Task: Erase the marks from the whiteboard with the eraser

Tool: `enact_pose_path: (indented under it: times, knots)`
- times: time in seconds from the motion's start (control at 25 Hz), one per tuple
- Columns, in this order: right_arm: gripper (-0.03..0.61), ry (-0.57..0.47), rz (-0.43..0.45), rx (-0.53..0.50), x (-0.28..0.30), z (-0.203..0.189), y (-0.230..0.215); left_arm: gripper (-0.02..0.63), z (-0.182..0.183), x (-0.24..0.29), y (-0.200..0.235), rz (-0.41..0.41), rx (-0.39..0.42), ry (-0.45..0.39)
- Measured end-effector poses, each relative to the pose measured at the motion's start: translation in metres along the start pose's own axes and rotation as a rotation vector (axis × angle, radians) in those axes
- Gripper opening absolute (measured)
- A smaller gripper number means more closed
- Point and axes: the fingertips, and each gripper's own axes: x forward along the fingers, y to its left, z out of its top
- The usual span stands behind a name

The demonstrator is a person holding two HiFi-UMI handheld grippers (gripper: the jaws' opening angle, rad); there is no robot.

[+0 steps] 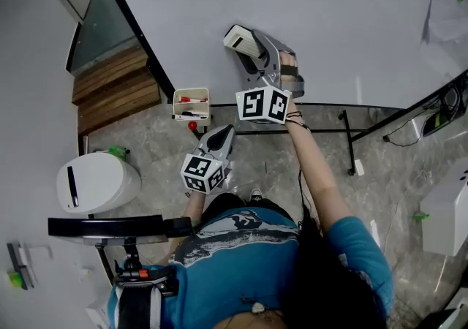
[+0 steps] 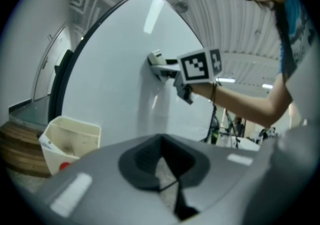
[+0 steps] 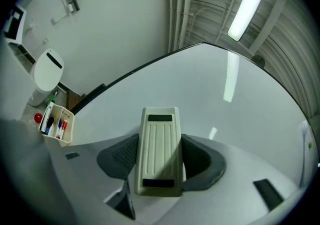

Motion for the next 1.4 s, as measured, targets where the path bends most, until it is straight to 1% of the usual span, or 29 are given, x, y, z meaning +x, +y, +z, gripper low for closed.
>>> enact_pose_path:
  times: [0.12, 0.24, 0.32, 0.48, 0.6, 0.68, 0.8, 0.92, 1.04, 1.12, 1.24, 1.4]
  knots:
    - [0.262, 0.001, -0.042, 0.012, -0.008, 0.001, -0.038, 0.005, -0.002, 0.000, -0.004, -0.018, 0.003, 0.007]
    - [0.262, 0.001, -0.090, 0.004, -0.017, 0.000, -0.087, 0.005, -0.004, 0.004, -0.010, -0.045, 0.009, 0.017]
    - [0.262, 0.002, -0.125, 0.016, -0.025, -0.002, -0.123, 0.003, -0.005, 0.007, -0.016, -0.062, 0.012, 0.022]
    - [0.262, -0.016, -0.208, 0.089, -0.043, -0.014, -0.204, 0.003, -0.005, 0.011, -0.027, -0.093, 0.018, 0.025]
    - [0.262, -0.003, -0.276, 0.158, -0.062, -0.030, -0.262, 0.005, -0.002, 0.014, -0.034, -0.109, 0.021, 0.026]
    - [0.262, 0.002, -0.305, 0.199, -0.072, -0.041, -0.294, 0.005, 0.000, 0.017, -0.036, -0.117, 0.023, 0.026]
    - [0.262, -0.003, -0.332, 0.256, -0.084, -0.055, -0.327, 0.005, 0.001, 0.019, -0.038, -0.124, 0.029, 0.028]
    - [0.262, 0.000, -0.362, 0.282, -0.093, -0.064, -0.344, 0.003, 0.002, 0.019, -0.039, -0.126, 0.028, 0.028]
    - [0.262, -0.003, -0.383, 0.281, -0.093, -0.063, -0.346, 0.005, 0.003, 0.018, -0.037, -0.117, 0.025, 0.025]
    - [0.262, 0.003, -0.400, 0.269, -0.091, -0.063, -0.345, 0.003, 0.003, 0.018, -0.034, -0.108, 0.023, 0.023]
    - [0.262, 0.001, -0.410, 0.285, -0.089, -0.062, -0.340, 0.005, 0.005, 0.017, -0.029, -0.096, 0.021, 0.020]
    - [0.262, -0.009, -0.402, 0.283, -0.081, -0.055, -0.317, 0.003, 0.006, 0.015, -0.024, -0.081, 0.019, 0.016]
